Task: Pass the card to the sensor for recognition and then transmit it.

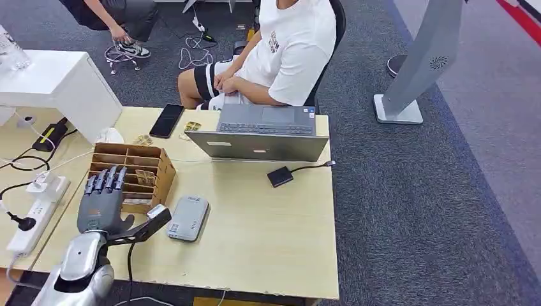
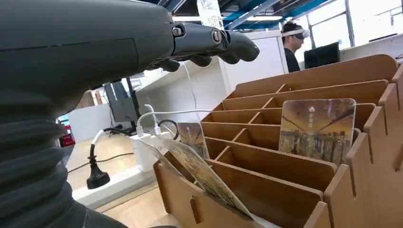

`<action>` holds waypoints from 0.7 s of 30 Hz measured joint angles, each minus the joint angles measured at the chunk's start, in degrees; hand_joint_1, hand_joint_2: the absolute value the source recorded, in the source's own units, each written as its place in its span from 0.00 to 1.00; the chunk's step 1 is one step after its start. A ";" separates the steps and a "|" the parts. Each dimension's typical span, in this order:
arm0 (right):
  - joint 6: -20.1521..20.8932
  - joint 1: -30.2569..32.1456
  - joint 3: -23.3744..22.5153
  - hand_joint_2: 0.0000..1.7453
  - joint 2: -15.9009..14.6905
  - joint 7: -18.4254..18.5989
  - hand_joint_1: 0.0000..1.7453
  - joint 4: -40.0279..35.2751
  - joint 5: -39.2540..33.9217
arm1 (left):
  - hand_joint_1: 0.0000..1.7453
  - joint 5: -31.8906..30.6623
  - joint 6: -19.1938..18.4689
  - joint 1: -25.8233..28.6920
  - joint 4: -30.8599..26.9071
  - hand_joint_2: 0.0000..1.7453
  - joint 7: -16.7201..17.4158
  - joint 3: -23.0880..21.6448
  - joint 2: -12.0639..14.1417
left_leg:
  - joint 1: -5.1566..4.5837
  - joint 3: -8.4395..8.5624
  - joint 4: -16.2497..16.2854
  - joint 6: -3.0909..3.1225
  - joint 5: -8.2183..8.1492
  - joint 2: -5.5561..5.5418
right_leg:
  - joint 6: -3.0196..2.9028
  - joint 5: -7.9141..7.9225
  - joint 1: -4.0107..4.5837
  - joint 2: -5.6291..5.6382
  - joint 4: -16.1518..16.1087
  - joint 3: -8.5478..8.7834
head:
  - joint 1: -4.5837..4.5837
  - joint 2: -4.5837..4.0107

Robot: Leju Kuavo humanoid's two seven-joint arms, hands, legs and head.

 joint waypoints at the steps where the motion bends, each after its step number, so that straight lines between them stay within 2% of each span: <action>1: 0.00 0.00 -0.02 1.00 -0.02 -0.02 0.00 0.00 0.02 | 0.00 -0.09 -0.07 0.00 0.00 1.00 0.04 0.09 0.00 | 0.00 0.00 0.00 0.00 0.00 0.00 | 0.00 0.00 0.00 0.00 0.00 0.00 | 0.00 0.00; 2: 0.00 0.00 -0.02 1.00 -0.02 -0.15 0.00 0.00 0.09 | 0.77 -0.24 -0.24 0.00 0.04 1.00 0.11 0.09 -0.02 | 0.00 0.00 0.00 0.00 0.00 0.00 | 0.00 0.00 0.00 0.00 0.00 0.00 | 0.00 0.00; 3: 0.00 0.00 -0.02 1.00 -0.02 -0.17 0.00 -0.02 0.15 | 1.00 -0.33 -0.35 0.03 0.13 1.00 0.13 0.11 -0.02 | 0.00 0.00 0.00 0.00 0.00 0.00 | 0.00 0.00 0.00 0.00 0.00 0.00 | 0.00 0.00; 21: -0.09 0.00 -0.04 1.00 -0.02 -0.37 0.00 0.00 0.65 | 1.00 -0.20 -0.52 0.45 0.92 1.00 0.07 0.11 -0.02 | 0.00 0.02 0.00 0.00 0.00 0.01 | 0.00 0.00 0.00 0.02 0.00 0.00 | 0.00 0.00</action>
